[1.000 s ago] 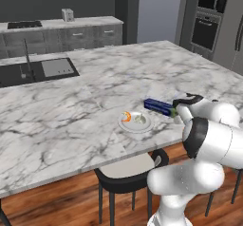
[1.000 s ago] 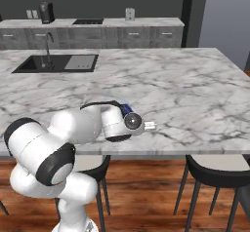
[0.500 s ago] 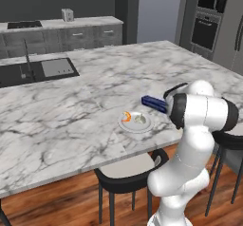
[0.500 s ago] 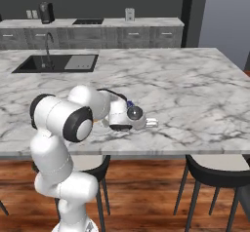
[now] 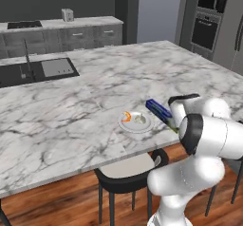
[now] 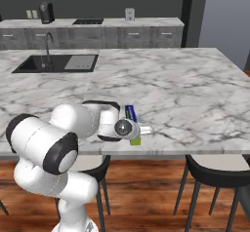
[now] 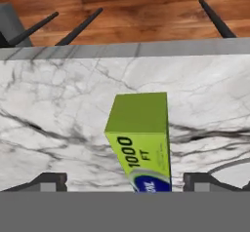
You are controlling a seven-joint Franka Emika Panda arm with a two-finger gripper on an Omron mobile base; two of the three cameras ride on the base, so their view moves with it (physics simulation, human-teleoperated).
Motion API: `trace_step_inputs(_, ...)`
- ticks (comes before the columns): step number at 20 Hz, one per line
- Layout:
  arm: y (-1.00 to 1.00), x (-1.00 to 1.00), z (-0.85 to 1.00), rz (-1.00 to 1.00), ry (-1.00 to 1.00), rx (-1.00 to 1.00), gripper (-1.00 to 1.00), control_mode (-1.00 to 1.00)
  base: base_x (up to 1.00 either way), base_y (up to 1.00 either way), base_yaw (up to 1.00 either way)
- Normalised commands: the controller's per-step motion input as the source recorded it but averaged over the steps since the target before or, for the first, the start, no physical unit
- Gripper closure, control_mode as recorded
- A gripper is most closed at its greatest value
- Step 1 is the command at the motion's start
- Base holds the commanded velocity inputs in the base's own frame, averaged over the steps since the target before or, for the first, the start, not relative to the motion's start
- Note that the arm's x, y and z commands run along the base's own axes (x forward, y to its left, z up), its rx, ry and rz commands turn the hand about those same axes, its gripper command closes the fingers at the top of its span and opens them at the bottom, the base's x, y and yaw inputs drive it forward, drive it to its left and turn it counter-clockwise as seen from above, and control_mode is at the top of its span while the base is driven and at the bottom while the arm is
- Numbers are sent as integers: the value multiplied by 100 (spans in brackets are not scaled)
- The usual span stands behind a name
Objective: Retrieve the tupperware and aluminum foil from the cabinet and place them on the dining counter near the plate with garlic and shrimp to prepare for storing leftovers.
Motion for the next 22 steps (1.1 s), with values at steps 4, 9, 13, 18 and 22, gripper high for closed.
trace_step_inputs(4, 7, -5, 100, 0, 3, -8, -100, -100, 0, 0, 0)
trace_step_inputs(9, 19, -31, 100, 0, 12, -13, -100, -100, 0, 0, 0)
trace_step_inputs(13, 0, -35, 100, 0, 10, -10, -100, -100, 0, 0, 0)
trace_step_inputs(18, 0, -13, 100, 0, 8, -5, -100, -100, 0, 0, 0)
trace_step_inputs(22, 0, -17, 100, 8, 25, -17, -100, -100, 0, 0, 0)
